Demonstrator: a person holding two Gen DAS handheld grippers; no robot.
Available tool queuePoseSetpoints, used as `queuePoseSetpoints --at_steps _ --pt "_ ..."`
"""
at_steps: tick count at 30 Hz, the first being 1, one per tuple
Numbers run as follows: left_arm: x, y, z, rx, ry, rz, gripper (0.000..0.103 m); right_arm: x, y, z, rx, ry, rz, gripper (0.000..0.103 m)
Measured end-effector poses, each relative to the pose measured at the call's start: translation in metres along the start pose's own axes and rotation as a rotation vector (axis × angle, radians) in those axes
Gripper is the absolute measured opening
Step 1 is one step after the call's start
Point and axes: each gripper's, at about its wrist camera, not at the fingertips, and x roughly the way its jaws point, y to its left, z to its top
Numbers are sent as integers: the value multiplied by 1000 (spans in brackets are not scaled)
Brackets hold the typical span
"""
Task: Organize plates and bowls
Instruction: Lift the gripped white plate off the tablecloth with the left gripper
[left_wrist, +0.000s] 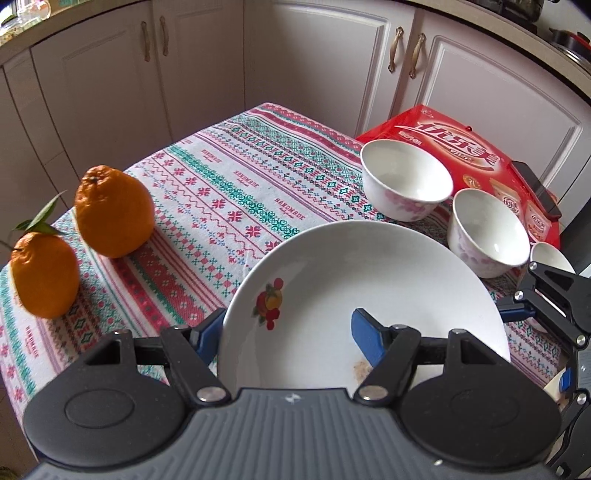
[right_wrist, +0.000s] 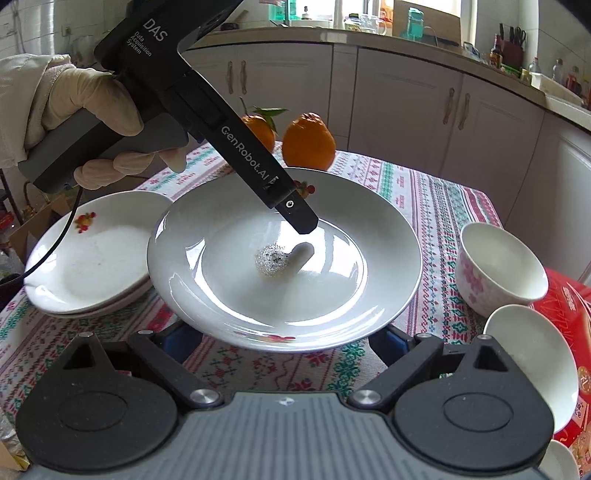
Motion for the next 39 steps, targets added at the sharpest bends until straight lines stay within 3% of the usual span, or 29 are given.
queuePoseSetpoints --at_steps 21,39 --pt "-76 16 -79 -144 -70 76 71 -22 65 7 -121 -24 90 98" --pt "-94 41 -143 -276 -93 96 71 -4 106 8 -204 20 132 98"
